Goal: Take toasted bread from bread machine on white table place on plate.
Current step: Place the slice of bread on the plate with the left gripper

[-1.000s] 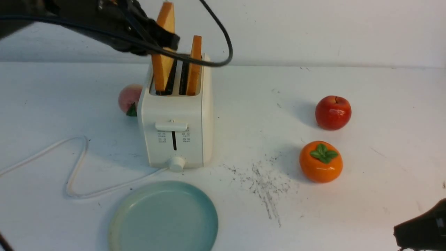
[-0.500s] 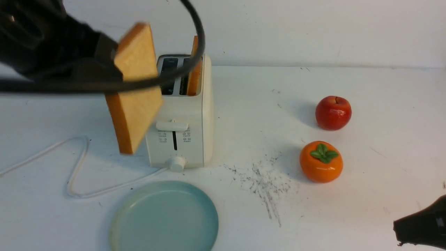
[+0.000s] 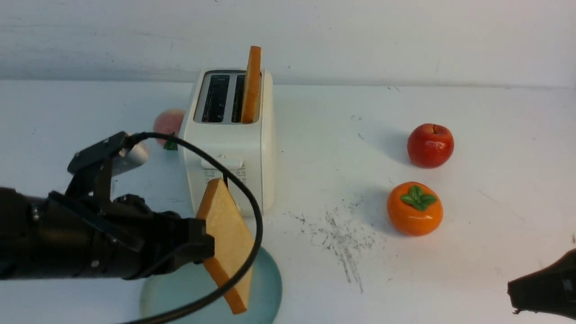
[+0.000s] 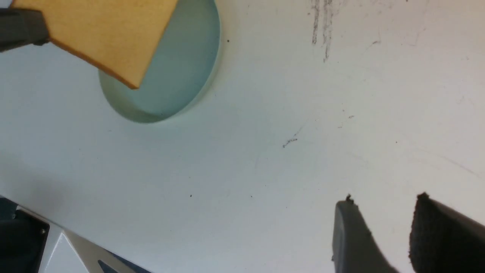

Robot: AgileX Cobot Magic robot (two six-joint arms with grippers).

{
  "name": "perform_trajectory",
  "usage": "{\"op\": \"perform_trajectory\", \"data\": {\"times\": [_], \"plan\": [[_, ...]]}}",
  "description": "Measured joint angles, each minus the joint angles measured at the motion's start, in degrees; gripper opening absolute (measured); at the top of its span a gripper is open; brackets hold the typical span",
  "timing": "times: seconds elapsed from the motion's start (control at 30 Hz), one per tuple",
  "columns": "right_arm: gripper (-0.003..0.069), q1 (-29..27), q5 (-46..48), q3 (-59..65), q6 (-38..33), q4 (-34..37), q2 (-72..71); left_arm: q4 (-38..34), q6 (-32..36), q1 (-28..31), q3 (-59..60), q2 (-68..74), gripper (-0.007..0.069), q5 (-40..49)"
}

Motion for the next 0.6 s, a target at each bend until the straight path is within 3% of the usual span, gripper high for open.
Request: {"op": "perform_trajectory", "data": {"times": [0.23, 0.43, 0.6], "plan": [[0.0239, 0.0, -0.17, 0.0, -0.52, 0.15, 0.0, -12.09, 10.96, 0.0, 3.04, 2.45, 0.0032, -2.38], [0.0239, 0.0, -0.17, 0.0, -0.52, 0.93, 0.0, -13.26, 11.35, 0.0, 3.33, 7.8, 0.0041, -2.9], [0.0239, 0.0, -0.11, 0.07, -0.52, 1.76, 0.0, -13.5, 11.4, 0.0, 3.33, 10.52, 0.0133, -4.31]]}}
